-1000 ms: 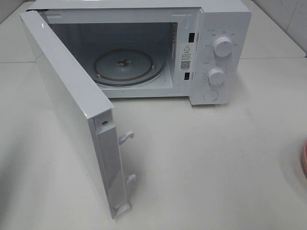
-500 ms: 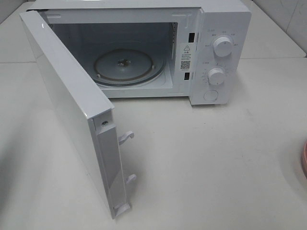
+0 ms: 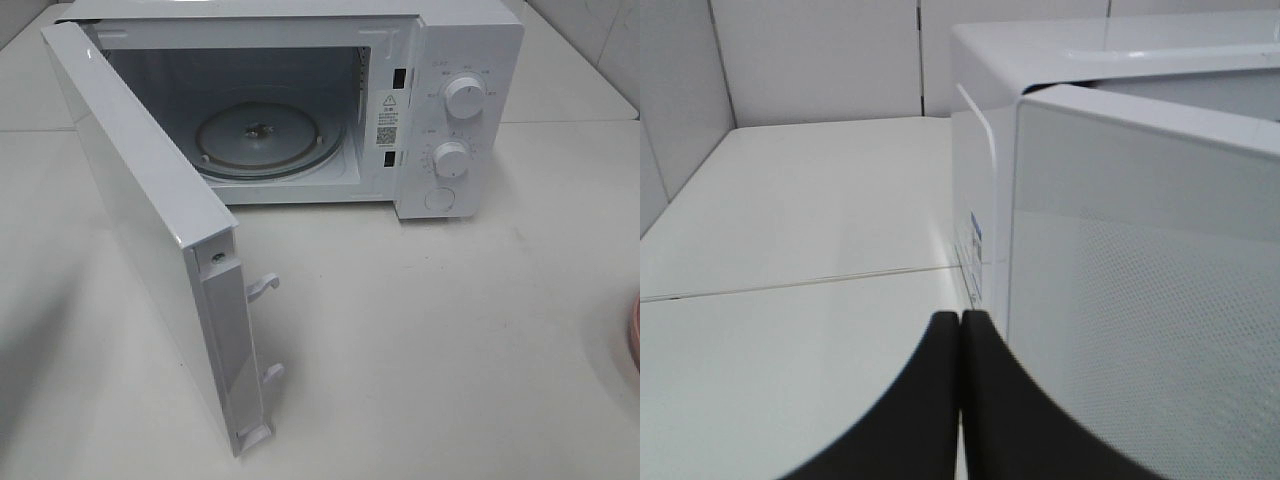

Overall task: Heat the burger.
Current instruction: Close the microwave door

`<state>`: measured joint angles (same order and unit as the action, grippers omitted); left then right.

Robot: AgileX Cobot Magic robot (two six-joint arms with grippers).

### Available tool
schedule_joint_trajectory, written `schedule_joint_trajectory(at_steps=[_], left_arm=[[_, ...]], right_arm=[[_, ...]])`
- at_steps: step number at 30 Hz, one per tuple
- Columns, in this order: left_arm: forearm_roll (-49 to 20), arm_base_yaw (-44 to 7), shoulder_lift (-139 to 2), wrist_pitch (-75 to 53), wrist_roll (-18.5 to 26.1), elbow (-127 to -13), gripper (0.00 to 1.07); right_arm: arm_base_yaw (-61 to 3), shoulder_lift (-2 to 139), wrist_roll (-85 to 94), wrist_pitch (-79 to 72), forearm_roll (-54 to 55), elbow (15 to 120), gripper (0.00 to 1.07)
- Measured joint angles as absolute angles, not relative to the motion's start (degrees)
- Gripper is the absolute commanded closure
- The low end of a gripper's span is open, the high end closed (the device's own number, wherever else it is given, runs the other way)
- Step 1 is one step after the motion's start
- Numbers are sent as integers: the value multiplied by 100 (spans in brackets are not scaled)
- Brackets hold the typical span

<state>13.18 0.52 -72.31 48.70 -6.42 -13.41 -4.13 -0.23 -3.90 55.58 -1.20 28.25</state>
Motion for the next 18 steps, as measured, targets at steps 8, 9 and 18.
schedule_joint_trajectory(at_steps=[8, 9, 18], left_arm=[[1919, 52, -8239, 5541, -951, -1381, 107], [1919, 52, -8239, 5541, -951, -1381, 107], [2871, 52, -8978, 5810, -1220, -1730, 107]], right_arm=[[-413, -23, -390, 5558, -120, 2825, 64], [-413, -23, -390, 5558, -120, 2825, 64], [-413, -23, -390, 5558, -120, 2825, 64]])
